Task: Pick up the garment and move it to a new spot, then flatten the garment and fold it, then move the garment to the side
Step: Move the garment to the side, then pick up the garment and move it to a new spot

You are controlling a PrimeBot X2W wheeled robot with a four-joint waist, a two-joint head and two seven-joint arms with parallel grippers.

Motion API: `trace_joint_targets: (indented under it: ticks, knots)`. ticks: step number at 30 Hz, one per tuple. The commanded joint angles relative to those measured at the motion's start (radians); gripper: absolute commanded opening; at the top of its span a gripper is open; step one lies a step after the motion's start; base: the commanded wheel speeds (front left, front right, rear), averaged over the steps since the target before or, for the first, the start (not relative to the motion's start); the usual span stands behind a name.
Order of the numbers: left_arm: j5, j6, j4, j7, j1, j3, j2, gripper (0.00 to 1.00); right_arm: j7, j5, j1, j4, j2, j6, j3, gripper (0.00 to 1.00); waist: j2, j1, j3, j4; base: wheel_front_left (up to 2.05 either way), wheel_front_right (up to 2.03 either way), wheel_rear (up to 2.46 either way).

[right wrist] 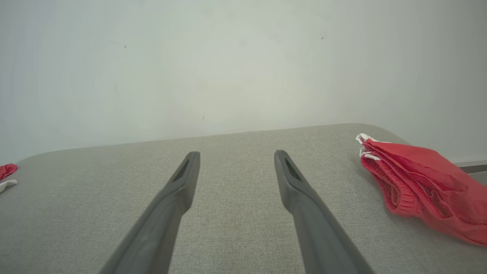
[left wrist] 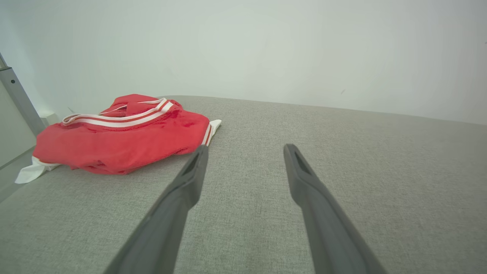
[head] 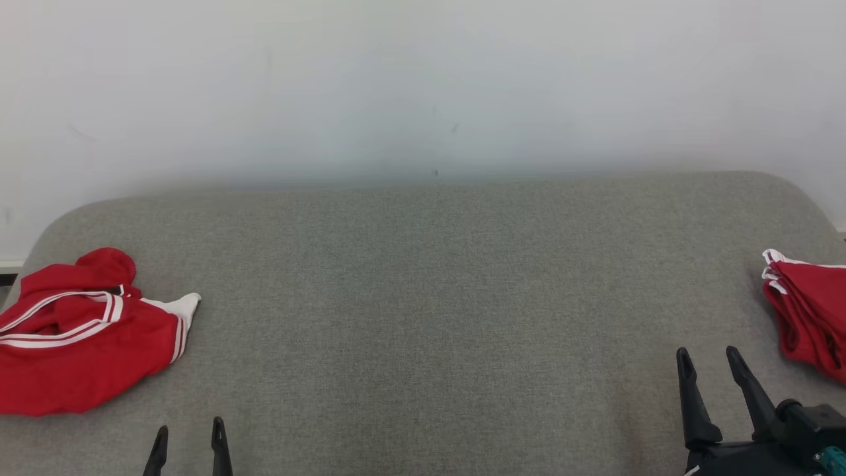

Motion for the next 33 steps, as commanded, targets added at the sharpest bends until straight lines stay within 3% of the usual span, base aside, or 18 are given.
trace_joint_targets:
  ticks: [1, 20, 33]
  knots:
    - [0.010, -0.004, 0.002, -0.003, 0.012, 0.006, -0.004, 1.00, -0.010, -0.009, 0.017, 0.013, 0.015, -0.002, -0.005, 1.00, 0.0001, 0.0002, -0.025, 0.023, 0.00, 0.00, 0.00]
    - [0.035, -0.051, 0.063, -0.003, -0.041, 0.030, -0.012, 1.00, -0.038, -0.036, -0.005, 0.117, 0.036, -0.002, 0.009, 1.00, 0.0001, 0.0002, -0.027, -0.010, 0.00, 0.00, 0.00]
    - [0.042, -0.059, 0.071, -0.003, -0.054, 0.033, -0.013, 1.00, -0.046, -0.025, -0.006, 0.133, 0.039, -0.002, 0.024, 1.00, 0.0001, 0.0002, -0.017, -0.009, 0.00, 0.00, 0.00]
